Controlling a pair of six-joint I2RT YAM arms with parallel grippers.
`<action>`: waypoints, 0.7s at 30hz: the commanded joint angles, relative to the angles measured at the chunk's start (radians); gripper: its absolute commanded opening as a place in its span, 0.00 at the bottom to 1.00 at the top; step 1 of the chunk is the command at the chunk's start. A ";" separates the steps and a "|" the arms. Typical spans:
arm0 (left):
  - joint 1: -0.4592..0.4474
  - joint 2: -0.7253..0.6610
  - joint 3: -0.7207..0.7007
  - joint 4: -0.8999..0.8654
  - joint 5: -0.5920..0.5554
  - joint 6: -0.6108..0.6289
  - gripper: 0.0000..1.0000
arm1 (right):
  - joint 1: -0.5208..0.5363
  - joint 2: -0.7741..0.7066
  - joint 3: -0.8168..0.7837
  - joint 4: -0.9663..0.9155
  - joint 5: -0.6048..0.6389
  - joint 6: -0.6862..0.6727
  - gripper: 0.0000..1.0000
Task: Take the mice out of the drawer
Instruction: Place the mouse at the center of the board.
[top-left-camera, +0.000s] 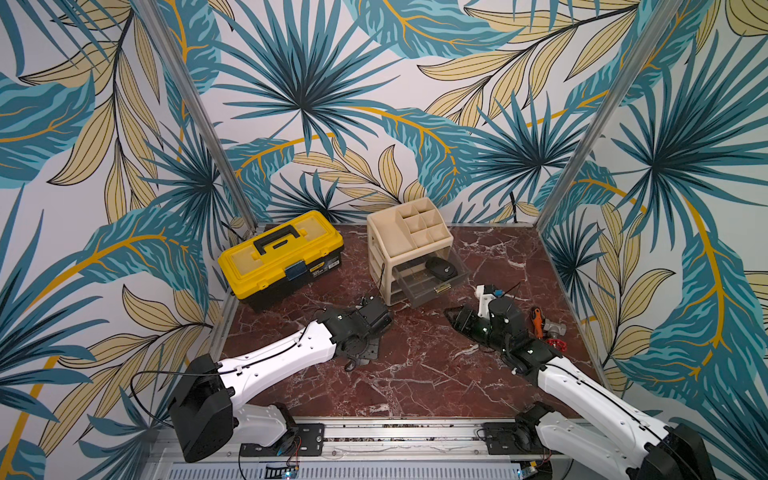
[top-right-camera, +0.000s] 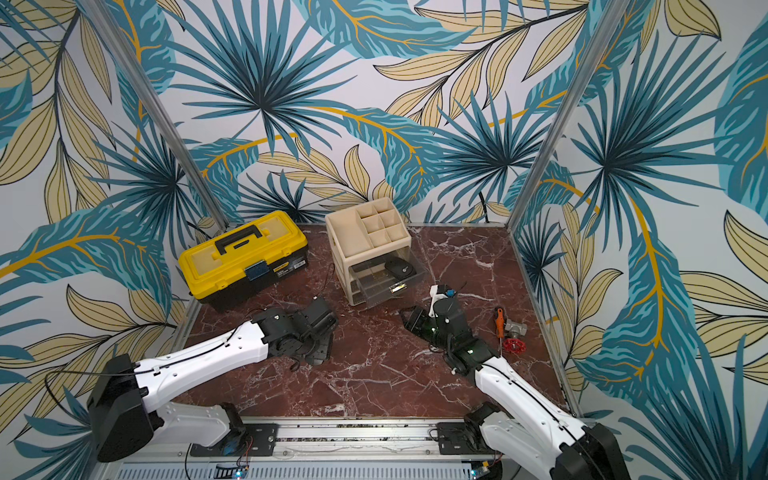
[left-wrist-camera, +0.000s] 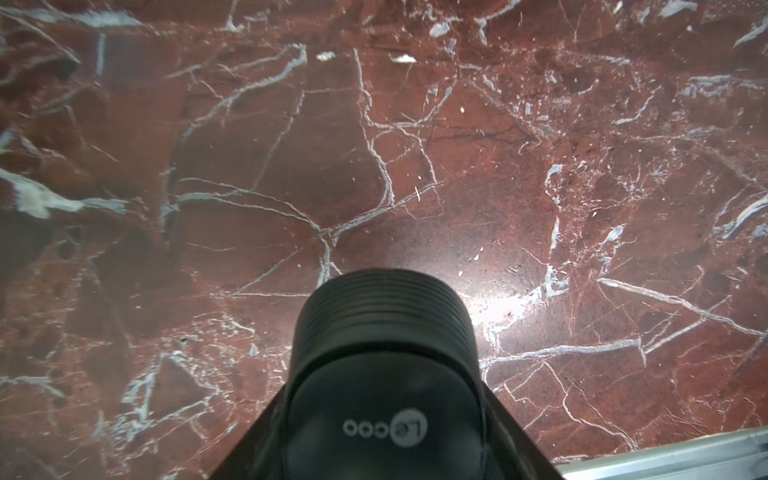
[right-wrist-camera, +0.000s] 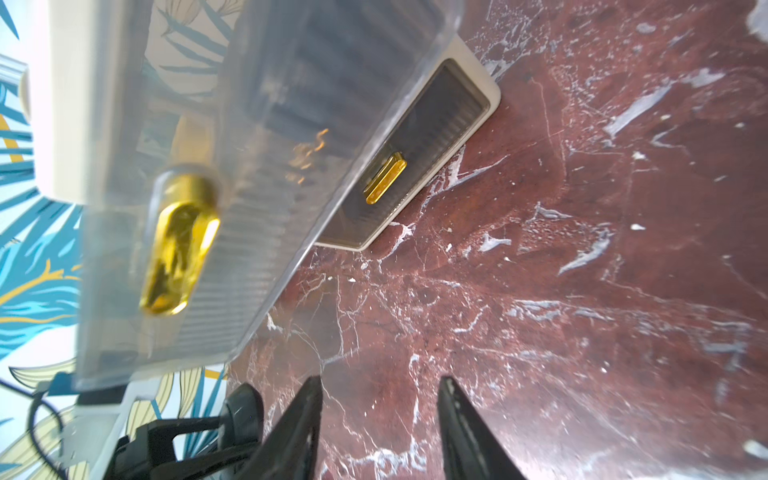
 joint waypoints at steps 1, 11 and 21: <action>-0.019 -0.005 -0.063 0.066 -0.020 -0.060 0.55 | -0.002 -0.048 0.049 -0.190 -0.002 -0.109 0.49; -0.032 0.044 -0.151 0.058 -0.078 -0.115 0.55 | -0.003 -0.088 0.151 -0.335 -0.068 -0.234 0.54; -0.035 0.028 -0.230 0.053 -0.102 -0.153 0.55 | -0.002 -0.092 0.140 -0.328 -0.086 -0.244 0.55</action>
